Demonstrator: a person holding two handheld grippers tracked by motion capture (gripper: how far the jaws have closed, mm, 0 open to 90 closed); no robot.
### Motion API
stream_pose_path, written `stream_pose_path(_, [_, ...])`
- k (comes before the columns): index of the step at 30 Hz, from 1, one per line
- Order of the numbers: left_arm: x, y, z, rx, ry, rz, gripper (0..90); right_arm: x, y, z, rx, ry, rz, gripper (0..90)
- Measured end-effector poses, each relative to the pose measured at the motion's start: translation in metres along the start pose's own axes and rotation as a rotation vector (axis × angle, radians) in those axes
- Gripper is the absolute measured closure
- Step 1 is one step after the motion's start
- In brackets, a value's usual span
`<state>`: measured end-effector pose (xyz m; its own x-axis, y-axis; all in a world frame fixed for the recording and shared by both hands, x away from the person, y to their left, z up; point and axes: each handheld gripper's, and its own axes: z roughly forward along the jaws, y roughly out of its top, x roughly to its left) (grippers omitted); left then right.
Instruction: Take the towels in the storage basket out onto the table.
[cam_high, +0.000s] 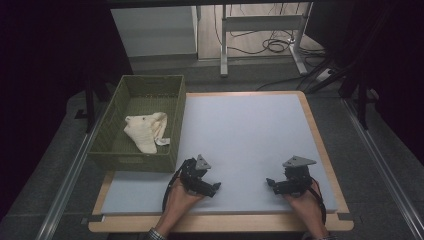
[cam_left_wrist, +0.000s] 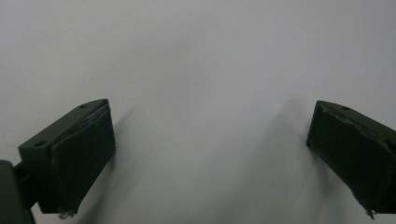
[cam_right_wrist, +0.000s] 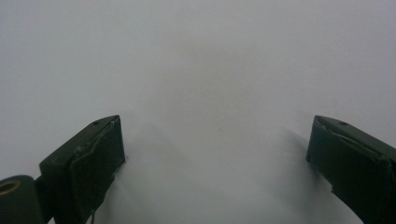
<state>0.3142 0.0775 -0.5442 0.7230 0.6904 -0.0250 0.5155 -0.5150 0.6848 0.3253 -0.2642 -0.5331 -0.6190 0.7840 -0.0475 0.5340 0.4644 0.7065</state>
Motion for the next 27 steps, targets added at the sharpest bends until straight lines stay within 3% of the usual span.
stream_pose_path(5, [-0.002, 0.006, -0.005, -0.004, 0.016, 0.015, 1.9, 0.0, 0.0, 0.0, 0.0, 0.0, 0.001, 4.2])
stream_pose_path(9, [-0.001, 0.012, -0.007, -0.009, -0.015, 0.008, 2.0, 0.0, 0.0, 0.0, -0.001, -0.001, 0.001, 4.2])
stream_pose_path(27, [0.005, 0.035, -0.017, -0.005, -0.051, -0.004, 1.8, 0.0, 0.0, 0.0, -0.002, -0.001, 0.001, 4.2])
